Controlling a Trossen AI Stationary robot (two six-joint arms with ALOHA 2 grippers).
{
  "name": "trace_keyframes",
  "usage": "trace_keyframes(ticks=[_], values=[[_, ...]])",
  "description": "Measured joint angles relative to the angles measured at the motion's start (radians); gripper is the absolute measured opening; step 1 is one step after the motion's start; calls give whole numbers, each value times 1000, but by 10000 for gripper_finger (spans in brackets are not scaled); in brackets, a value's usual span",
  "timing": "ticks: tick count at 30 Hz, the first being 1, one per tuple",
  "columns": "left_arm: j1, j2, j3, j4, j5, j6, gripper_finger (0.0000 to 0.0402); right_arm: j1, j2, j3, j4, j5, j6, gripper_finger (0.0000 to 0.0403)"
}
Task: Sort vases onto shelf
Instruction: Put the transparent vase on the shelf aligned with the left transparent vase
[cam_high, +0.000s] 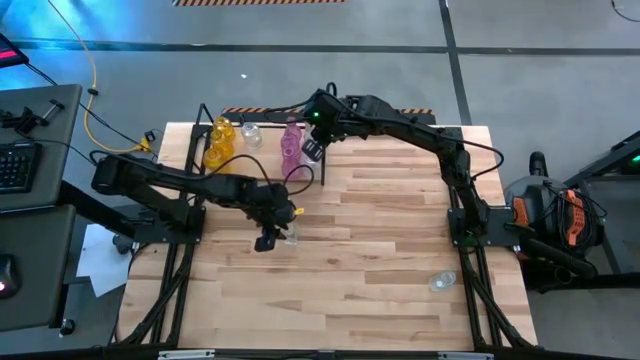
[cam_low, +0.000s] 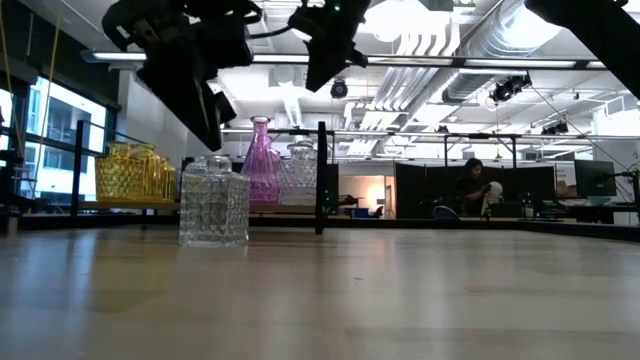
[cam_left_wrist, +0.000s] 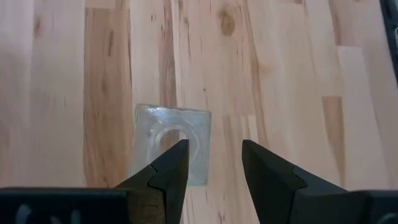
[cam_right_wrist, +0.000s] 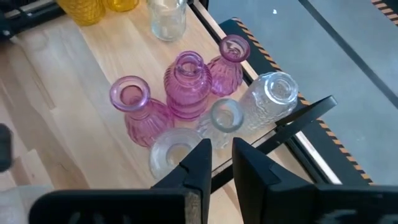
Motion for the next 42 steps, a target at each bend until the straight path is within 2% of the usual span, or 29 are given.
trace_keyframes(ticks=[11, 17, 23, 30, 38, 42], values=[[-2, 79, 4, 7, 5, 27, 141, 35, 0, 0, -5, -38, 128, 44], [-4, 80, 4, -69, 8, 26, 135, 69, 0, 0, -38, -45, 201, 44], [-5, 75, 8, -171, -82, 38, 119, 107, 0, 0, -50, -45, 257, 44], [-12, 76, 8, -182, -139, 19, 85, 142, -14, 0, -72, -41, 308, 44], [-31, 72, 9, -208, -183, 24, 18, 187, -110, 0, -119, 79, 359, 44], [-35, 53, 6, -243, -189, 5, 11, 210, -168, 0, -122, 149, 379, 44]])
